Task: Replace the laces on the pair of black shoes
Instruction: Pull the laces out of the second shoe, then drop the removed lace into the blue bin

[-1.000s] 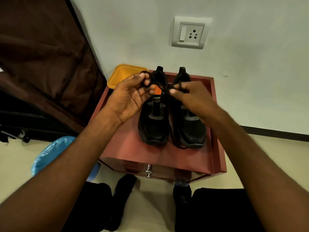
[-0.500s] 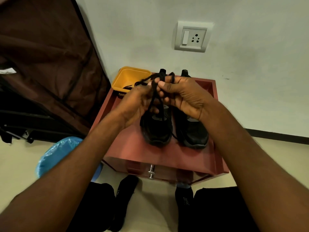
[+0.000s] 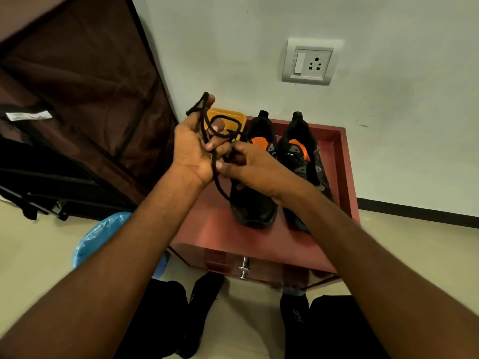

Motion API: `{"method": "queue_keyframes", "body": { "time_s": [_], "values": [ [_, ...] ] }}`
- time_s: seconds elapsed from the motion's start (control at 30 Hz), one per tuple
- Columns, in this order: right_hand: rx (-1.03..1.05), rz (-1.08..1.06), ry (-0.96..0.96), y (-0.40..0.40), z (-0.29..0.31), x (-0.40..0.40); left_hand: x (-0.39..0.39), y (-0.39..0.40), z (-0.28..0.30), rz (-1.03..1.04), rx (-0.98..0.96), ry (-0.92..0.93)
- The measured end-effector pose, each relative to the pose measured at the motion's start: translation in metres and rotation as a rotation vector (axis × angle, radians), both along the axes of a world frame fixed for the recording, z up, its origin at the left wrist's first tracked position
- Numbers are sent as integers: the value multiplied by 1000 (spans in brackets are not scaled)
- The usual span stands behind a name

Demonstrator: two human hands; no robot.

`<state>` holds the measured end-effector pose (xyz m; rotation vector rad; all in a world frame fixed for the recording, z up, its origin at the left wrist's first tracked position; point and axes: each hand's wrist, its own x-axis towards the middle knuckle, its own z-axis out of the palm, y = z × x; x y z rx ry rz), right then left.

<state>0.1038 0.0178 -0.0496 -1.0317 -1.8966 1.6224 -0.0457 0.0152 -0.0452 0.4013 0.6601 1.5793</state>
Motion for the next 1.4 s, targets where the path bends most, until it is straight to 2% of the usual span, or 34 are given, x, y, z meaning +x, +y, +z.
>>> {"method": "queue_keyframes", "body": {
  "time_s": [0.1, 0.27, 0.3, 0.37, 0.4, 0.43, 0.53, 0.6, 0.63, 0.67, 0.73, 0.83, 0.93, 1.07, 1.17, 1.27, 1.33, 1.4],
  "values": [
    [-110, 29, -28, -1, 1, -4, -14, -1, 3, 7, -5, 64],
    [-202, 122, -68, 6, 9, 5, -26, 0, 10, 158, -237, 592],
    [-210, 139, -64, 7, 11, 6, -29, 1, 6, 224, -258, 750],
    [-193, 138, -74, 7, 16, 4, -37, 0, -5, 357, -211, 1215],
    [-174, 110, -76, 7, 19, 1, -41, 0, -9, 367, -167, 1413],
    [-140, 66, -78, 8, 20, -1, -43, -2, -11, 325, -125, 1518],
    [92, -59, -122, 14, 16, -9, -44, -12, -12, 121, -30, 1455],
    [302, -72, -249, 16, 6, -18, -44, -20, -7, 81, -33, 1285],
    [309, -53, -276, 15, 3, -24, -43, -23, -3, 88, -48, 1178],
    [236, -23, -240, 12, 0, -30, -44, -27, 1, 114, -70, 1090],
    [22, 22, -51, 7, 0, -44, -53, -33, 10, 182, -114, 971],
    [-77, 24, 91, 3, 6, -64, -71, -42, 20, 211, -146, 854],
    [48, -25, 21, 0, 1, -83, -86, -58, 27, 187, -134, 989],
    [349, -33, -162, -14, -1, -107, -108, -86, 28, 137, -86, 1390],
    [493, -41, -142, -32, 9, -122, -130, -111, 29, 198, -140, 1556],
    [347, -1, -41, -48, 8, -150, -154, -142, 24, 295, -237, 1613],
    [181, 29, 35, -58, -2, -176, -171, -160, 17, 329, -303, 1599],
    [99, 92, 35, -69, -14, -206, -193, -177, 3, 325, -406, 1561]
  ]
}}
